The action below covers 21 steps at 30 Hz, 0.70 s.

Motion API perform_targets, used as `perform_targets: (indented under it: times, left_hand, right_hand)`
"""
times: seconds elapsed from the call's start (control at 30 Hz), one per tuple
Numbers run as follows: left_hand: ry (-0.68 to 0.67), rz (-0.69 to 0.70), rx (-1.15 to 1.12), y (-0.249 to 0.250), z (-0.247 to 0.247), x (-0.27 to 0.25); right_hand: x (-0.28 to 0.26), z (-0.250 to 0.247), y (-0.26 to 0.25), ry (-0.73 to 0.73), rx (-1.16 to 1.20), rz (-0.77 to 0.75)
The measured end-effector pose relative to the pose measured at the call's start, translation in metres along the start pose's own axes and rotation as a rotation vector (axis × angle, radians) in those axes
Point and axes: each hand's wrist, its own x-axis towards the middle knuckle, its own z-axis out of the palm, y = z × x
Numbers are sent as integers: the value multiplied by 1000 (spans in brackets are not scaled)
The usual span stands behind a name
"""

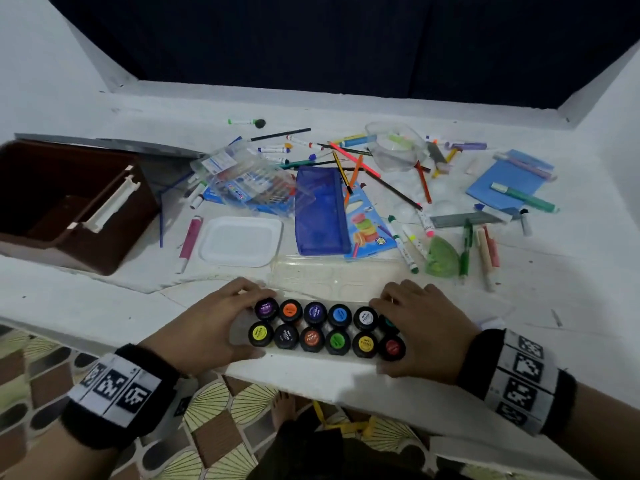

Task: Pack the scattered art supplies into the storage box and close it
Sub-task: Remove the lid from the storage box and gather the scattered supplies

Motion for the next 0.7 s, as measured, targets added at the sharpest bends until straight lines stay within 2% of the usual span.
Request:
perform_targets:
  times: [0.13,0.3,0.37,0.47,0.57,0.7]
  left_hand:
    - [59,-32,-10,-1,-2,13]
    - [14,-132,-137,3,-4,26]
    - [17,-178,-251,7,-7,31]
    - [44,-241,-385,8,-9,40]
    - [64,-277,-450,4,-7,51]
    - [103,-297,-475,4,-6,63]
  right_hand:
    - [10,-2,9,44,43,68]
    - [14,-8,21,45,119,146]
    - [14,-12,27,34,253,195]
    - [16,-14,37,114,464,305]
    - [22,-17,44,157,571,390]
    - [30,-20,46,141,630,413]
